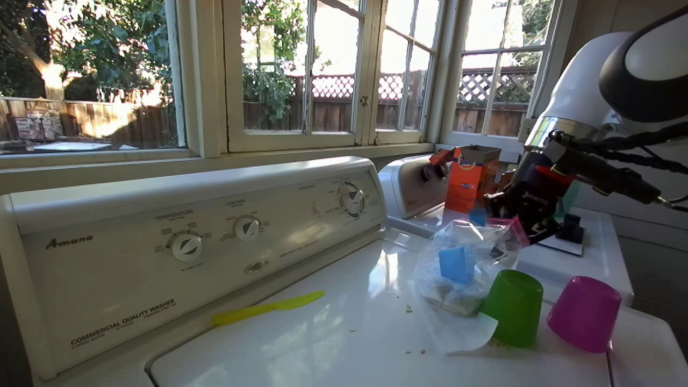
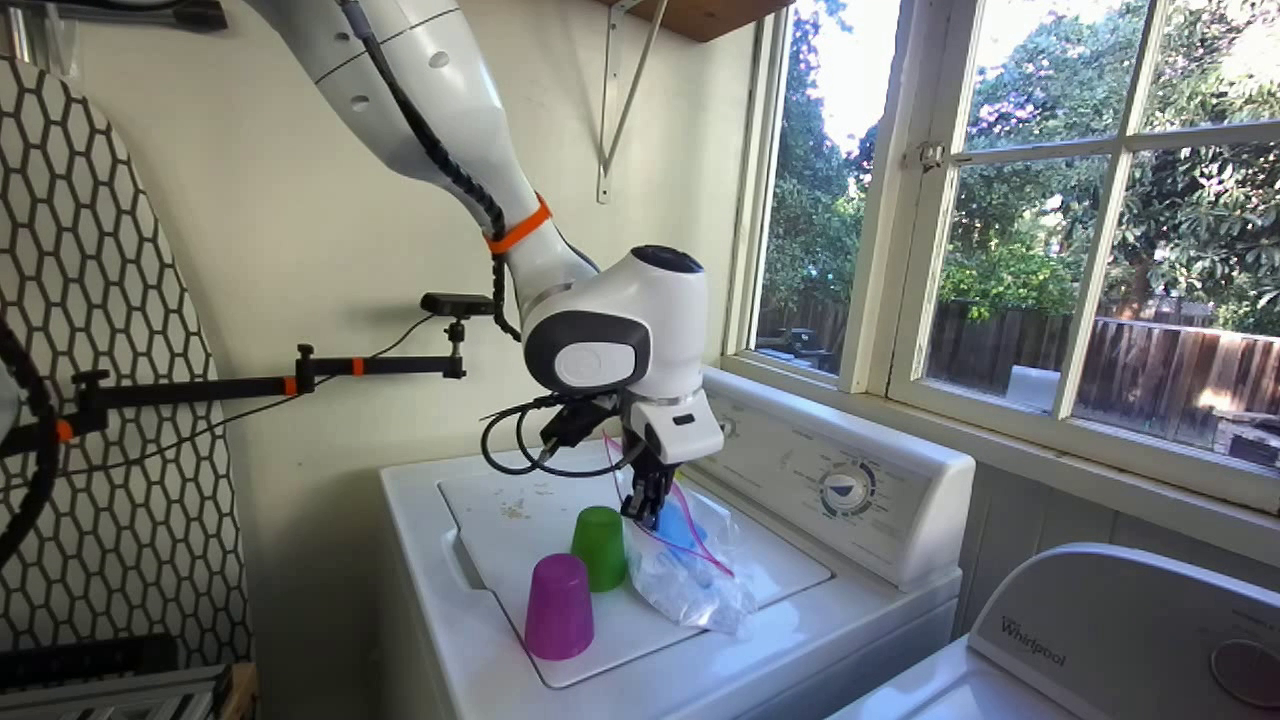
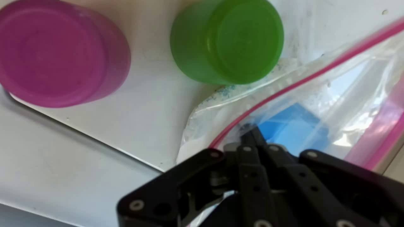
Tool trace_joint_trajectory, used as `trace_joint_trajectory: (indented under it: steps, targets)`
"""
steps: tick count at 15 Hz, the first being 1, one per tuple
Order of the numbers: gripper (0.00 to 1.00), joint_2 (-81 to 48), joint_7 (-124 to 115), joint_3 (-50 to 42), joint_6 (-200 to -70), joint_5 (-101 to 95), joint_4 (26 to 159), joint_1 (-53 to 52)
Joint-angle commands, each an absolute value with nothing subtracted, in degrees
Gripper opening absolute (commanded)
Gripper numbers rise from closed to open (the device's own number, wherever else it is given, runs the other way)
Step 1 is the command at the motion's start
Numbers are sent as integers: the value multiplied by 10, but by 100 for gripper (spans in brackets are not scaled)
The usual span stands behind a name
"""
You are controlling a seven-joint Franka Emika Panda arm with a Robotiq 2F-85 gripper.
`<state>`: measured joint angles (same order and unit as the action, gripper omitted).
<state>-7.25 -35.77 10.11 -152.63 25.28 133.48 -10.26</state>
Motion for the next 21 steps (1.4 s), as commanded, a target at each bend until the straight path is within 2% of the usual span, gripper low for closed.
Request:
trace_joint_trajectory:
  steps: [1,10,17,21]
  targets:
    - [0,-93,-361,99,-1566,220,1333,-117]
    - [0,-163,-394,42,-1780,133,1329,-156]
    - [0,-131,-411,27,-1753,154,1340,-165]
    - [0,-107,-460,-23,-1707,134,1342,-184]
